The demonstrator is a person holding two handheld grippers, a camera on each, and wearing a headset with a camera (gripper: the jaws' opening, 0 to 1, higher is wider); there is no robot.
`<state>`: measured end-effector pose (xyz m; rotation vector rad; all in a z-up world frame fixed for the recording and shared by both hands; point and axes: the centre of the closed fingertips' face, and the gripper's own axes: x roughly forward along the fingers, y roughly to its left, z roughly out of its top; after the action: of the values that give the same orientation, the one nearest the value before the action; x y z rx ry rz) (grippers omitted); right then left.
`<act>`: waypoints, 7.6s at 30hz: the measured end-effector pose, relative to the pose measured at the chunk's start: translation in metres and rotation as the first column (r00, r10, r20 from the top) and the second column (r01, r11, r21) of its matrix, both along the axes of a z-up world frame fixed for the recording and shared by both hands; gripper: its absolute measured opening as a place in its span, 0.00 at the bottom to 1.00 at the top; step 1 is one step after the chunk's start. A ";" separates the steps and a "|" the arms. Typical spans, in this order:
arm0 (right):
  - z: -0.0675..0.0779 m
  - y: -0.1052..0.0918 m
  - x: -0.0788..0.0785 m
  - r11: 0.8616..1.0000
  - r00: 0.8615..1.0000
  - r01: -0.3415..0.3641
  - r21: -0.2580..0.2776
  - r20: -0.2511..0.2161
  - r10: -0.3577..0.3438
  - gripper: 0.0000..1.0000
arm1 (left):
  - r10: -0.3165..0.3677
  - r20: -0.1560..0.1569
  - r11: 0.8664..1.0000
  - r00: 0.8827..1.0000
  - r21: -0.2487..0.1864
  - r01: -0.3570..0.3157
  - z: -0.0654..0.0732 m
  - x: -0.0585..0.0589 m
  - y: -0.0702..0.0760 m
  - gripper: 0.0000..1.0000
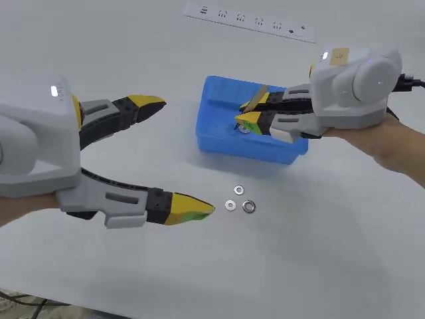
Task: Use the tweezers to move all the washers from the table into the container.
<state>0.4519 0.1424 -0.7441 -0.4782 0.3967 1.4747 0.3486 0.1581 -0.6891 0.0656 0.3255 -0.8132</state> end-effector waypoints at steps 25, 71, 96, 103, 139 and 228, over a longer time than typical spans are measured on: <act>0.001 -0.006 0.000 0.999 1.000 0.011 -0.050 0.014 -0.010 0.07 | -0.003 0.023 1.000 1.000 -0.003 0.003 0.009 0.013 0.000 0.99; 0.010 -0.001 -0.015 0.991 0.994 -0.078 -0.107 0.068 0.086 0.07 | -0.348 0.001 0.931 0.937 0.121 0.346 0.013 0.087 -0.057 0.11; 0.034 -0.003 -0.019 0.994 0.990 -0.071 -0.077 0.118 0.080 0.14 | -0.340 0.124 0.927 0.932 0.213 0.309 0.034 0.082 -0.052 0.05; 0.031 -0.014 -0.018 0.991 0.990 -0.042 -0.129 0.130 0.059 0.25 | -0.286 0.143 0.948 0.948 0.188 0.257 0.042 0.079 -0.047 0.05; 0.036 -0.075 -0.130 0.997 0.998 -0.034 0.071 -0.053 0.038 0.71 | -0.223 0.097 0.973 0.970 0.086 0.215 0.017 -0.023 -0.064 0.05; -0.023 -0.034 -0.134 0.975 0.965 -0.221 -0.015 -0.151 0.216 0.12 | -0.314 0.038 0.943 0.949 0.131 0.307 -0.014 -0.025 -0.081 0.05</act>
<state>0.3174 0.1084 -0.7671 -0.4494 0.4986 1.7266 0.3239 0.0768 -0.7030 0.2620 0.3136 -1.1015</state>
